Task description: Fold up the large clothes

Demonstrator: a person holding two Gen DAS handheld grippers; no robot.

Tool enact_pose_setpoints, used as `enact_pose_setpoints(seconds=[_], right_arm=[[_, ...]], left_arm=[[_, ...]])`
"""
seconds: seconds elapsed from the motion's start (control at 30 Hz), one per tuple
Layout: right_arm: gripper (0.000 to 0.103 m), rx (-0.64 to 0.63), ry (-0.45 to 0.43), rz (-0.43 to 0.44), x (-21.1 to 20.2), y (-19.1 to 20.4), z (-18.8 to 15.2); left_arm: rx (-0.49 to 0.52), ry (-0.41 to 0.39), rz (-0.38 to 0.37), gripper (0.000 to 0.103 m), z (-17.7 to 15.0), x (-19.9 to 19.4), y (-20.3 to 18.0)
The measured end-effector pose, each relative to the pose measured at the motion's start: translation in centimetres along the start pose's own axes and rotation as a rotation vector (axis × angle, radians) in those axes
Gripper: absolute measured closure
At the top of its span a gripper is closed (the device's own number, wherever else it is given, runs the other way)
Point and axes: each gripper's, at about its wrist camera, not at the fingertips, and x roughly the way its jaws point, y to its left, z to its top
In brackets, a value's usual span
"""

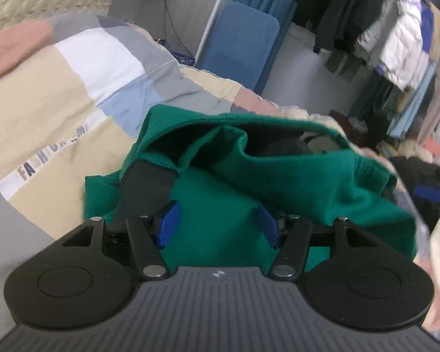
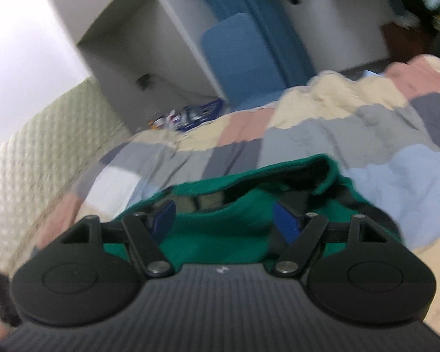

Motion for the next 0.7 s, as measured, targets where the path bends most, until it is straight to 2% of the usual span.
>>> enact_pose_setpoints(seconds=[0.07, 0.17, 0.3, 0.4, 0.57, 0.67, 0.7], right_arm=[[0.027, -0.044, 0.052, 0.023, 1.2, 0.9, -0.8], [0.028, -0.095, 0.09, 0.011, 2.6, 1.6, -1.7], [0.028, -0.16, 0.094, -0.101, 4.5, 1.8, -2.8], [0.028, -0.174, 0.065, -0.186, 6.1, 1.1, -3.3], [0.028, -0.188, 0.102, -0.173, 9.5, 0.4, -3.1], [0.029, -0.187, 0.152, -0.145, 11.3, 0.3, -2.7], [0.033, -0.186, 0.165, -0.139, 11.7, 0.3, -2.6]], left_arm=[[-0.043, 0.009, -0.014, 0.039, -0.3, 0.1, 0.5], [-0.083, 0.033, -0.018, 0.039, -0.2, 0.4, 1.0], [-0.044, 0.036, 0.008, 0.039, -0.2, 0.5, 0.6], [-0.038, 0.038, 0.015, 0.039, -0.2, 0.5, 0.5], [-0.034, 0.048, 0.009, 0.039, 0.1, 0.4, 0.4], [-0.026, 0.044, 0.008, 0.039, 0.0, 0.3, 0.3], [-0.03, 0.042, 0.006, 0.039, 0.1, 0.3, 0.3]])
